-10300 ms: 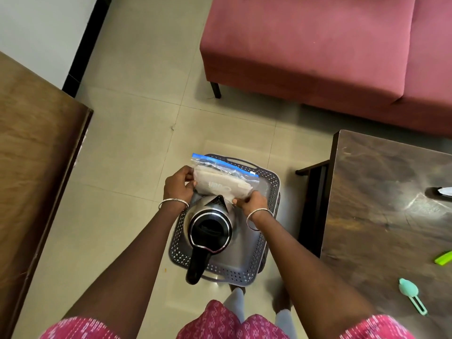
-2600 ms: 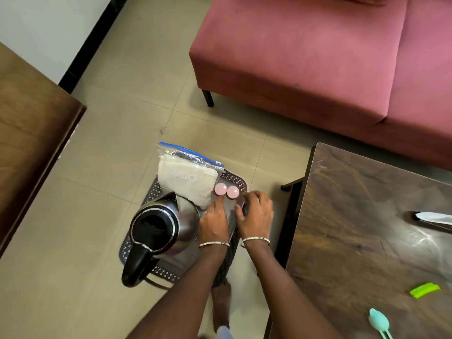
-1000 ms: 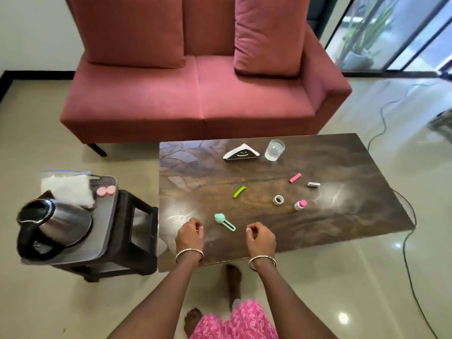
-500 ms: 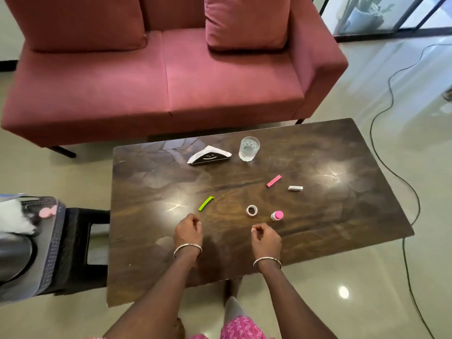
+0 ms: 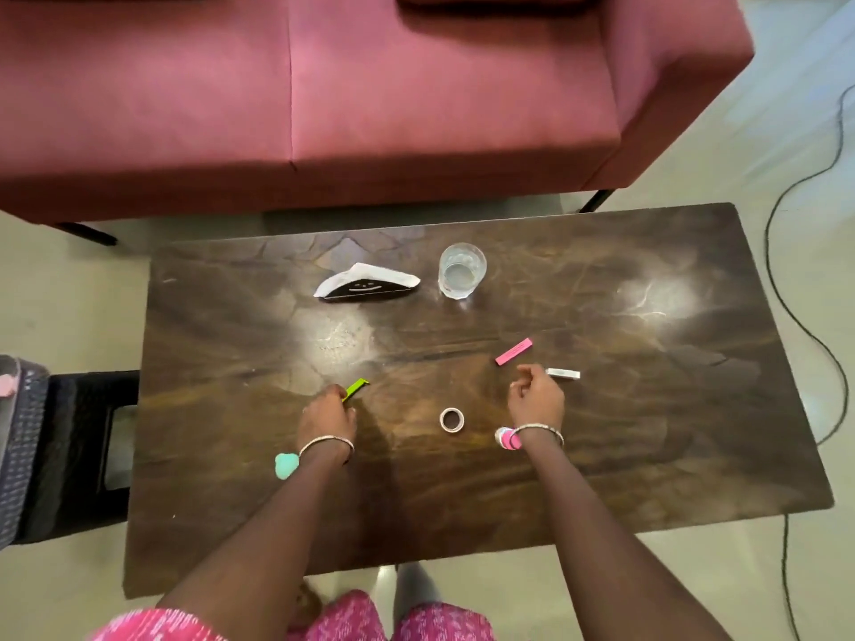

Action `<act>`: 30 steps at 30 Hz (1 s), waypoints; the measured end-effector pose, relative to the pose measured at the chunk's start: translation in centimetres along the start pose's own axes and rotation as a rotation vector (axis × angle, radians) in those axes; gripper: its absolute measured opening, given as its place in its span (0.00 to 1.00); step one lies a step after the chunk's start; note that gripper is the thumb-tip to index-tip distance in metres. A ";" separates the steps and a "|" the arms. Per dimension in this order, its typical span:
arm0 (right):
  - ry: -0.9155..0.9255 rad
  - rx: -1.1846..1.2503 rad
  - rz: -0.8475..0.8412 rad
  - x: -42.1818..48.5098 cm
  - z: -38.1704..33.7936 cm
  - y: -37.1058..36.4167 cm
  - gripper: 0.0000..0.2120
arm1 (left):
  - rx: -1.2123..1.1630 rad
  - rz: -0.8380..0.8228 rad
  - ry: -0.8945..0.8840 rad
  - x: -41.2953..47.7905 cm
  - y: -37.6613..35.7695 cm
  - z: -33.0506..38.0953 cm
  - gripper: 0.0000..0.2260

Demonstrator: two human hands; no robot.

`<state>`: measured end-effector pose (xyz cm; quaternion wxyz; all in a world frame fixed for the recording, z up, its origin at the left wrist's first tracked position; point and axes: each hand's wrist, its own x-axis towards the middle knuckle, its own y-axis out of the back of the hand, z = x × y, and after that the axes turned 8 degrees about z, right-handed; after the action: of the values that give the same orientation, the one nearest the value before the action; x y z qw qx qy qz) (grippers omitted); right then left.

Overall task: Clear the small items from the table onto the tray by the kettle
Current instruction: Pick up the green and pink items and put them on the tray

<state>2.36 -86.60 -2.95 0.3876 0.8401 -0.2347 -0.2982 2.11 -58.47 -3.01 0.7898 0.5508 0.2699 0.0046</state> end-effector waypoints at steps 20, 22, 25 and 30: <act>-0.298 -0.101 0.057 6.4 -1.4 -6.5 0.12 | 0.043 0.042 0.118 4.7 -4.5 -1.2 0.08; -0.278 -0.036 0.058 4.9 -2.0 -6.2 0.09 | -0.140 0.068 0.168 4.4 -4.4 -1.7 0.06; -0.208 0.081 0.055 1.6 -3.5 -5.7 0.06 | -0.496 0.058 0.297 3.7 -3.7 -1.7 0.10; -0.056 0.199 -0.113 -6.0 -5.9 -5.5 0.15 | -0.902 -0.057 0.304 1.4 -0.6 -2.2 0.14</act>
<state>3.04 -76.55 -2.32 0.2781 0.8776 -0.2264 -0.3181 2.18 -56.36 -4.69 0.9015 0.1386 0.3684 0.1801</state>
